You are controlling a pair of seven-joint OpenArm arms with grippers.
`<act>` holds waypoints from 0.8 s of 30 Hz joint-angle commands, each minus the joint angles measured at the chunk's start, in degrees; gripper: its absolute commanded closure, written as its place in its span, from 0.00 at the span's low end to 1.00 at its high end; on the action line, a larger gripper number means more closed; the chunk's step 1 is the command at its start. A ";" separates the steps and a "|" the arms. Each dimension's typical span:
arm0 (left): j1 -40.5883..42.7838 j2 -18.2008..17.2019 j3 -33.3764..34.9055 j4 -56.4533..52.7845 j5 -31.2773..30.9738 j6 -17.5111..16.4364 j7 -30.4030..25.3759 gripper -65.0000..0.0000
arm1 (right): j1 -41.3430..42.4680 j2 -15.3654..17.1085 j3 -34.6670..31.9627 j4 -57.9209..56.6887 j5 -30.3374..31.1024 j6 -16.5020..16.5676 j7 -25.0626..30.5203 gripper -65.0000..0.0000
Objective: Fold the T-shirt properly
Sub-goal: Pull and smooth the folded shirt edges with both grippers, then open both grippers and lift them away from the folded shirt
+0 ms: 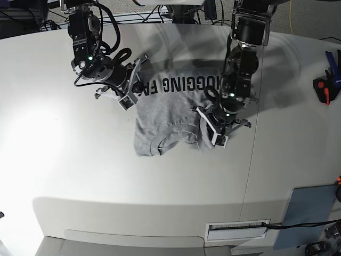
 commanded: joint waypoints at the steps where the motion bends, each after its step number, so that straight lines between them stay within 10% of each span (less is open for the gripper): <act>1: -0.28 0.11 0.26 0.17 0.96 0.68 1.99 1.00 | 0.02 0.37 0.11 1.49 0.04 0.07 0.57 1.00; 10: 0.17 -0.52 0.20 5.92 0.26 5.16 4.81 1.00 | -1.92 3.37 0.26 9.57 -6.32 -8.79 0.00 1.00; 15: 2.29 -1.62 0.20 11.82 -3.30 1.55 7.61 1.00 | -4.35 6.05 0.28 14.93 -10.47 -16.70 0.22 1.00; 24: 14.51 -9.64 0.07 25.14 -7.30 1.51 8.63 1.00 | -11.58 8.20 3.65 16.48 -14.40 -20.48 0.17 1.00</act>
